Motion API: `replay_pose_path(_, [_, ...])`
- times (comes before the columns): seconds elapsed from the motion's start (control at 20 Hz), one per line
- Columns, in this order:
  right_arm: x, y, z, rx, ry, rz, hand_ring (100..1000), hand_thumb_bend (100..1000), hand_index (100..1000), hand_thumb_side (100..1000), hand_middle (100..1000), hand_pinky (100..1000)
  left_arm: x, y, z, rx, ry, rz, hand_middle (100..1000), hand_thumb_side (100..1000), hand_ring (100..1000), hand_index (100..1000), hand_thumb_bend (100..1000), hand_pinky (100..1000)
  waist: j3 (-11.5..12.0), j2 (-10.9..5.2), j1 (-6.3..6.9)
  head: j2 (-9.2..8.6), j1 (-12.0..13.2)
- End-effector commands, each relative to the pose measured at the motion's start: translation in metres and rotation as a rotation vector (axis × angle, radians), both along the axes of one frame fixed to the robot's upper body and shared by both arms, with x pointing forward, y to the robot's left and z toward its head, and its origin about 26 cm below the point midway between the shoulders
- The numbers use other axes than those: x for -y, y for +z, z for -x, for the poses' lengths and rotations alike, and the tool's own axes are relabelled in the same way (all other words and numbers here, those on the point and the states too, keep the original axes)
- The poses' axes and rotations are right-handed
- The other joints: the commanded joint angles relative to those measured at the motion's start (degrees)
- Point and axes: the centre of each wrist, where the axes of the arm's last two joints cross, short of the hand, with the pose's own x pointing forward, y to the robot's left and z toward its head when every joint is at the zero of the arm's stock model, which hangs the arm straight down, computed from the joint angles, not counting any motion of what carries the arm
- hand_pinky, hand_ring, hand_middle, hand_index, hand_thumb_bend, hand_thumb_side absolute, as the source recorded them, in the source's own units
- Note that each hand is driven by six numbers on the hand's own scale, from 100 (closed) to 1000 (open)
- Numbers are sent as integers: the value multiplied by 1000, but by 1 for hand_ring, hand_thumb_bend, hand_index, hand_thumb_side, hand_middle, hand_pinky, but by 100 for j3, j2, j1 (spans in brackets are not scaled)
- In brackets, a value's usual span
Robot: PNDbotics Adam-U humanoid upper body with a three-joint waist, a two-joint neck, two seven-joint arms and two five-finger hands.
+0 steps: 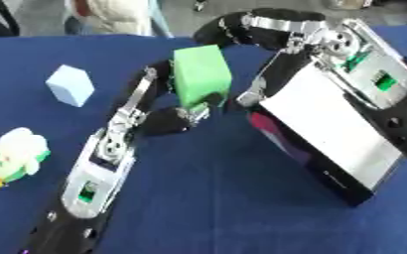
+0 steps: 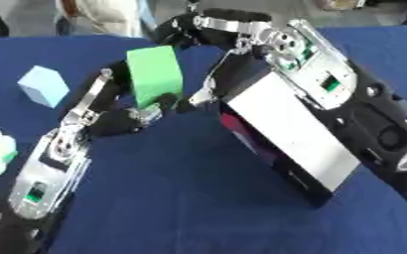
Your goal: Pick up the objects with one hand, pass them to the other hand, and then place them into the box on the other side of the table.
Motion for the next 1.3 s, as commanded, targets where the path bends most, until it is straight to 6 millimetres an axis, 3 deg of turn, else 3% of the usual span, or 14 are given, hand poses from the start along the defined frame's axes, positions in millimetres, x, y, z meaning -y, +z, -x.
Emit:
replay_pose_path(0.05, [2, 9, 1, 22, -6, -2, 914, 639, 894, 100, 870, 938, 3, 6, 1, 32, -2, -8, 431, 248, 633, 574, 100, 648, 15, -55, -28, -86, -26])
replay_pose_path(0.65, [-3, 22, 14, 19, 30, 0, 917, 646, 900, 100, 872, 929, 2, -10, -6, 24, 114, -79, 425, 215, 628, 571, 100, 634, 17, -16, -44, -99, -45])
replay_pose_path(0.95, [-5, 20, 14, 17, 23, 27, 914, 640, 896, 100, 868, 925, 7, -9, -5, 38, 117, -71, 423, 213, 625, 570, 100, 630, 54, 4, -61, -109, -123])
replay_pose_path(1.3, [-7, 21, 13, 121, -32, 72, 875, 634, 872, 100, 787, 893, 12, -4, -2, 89, 118, -80, 409, 199, 613, 564, 100, 619, 81, 43, -82, -117, -160])
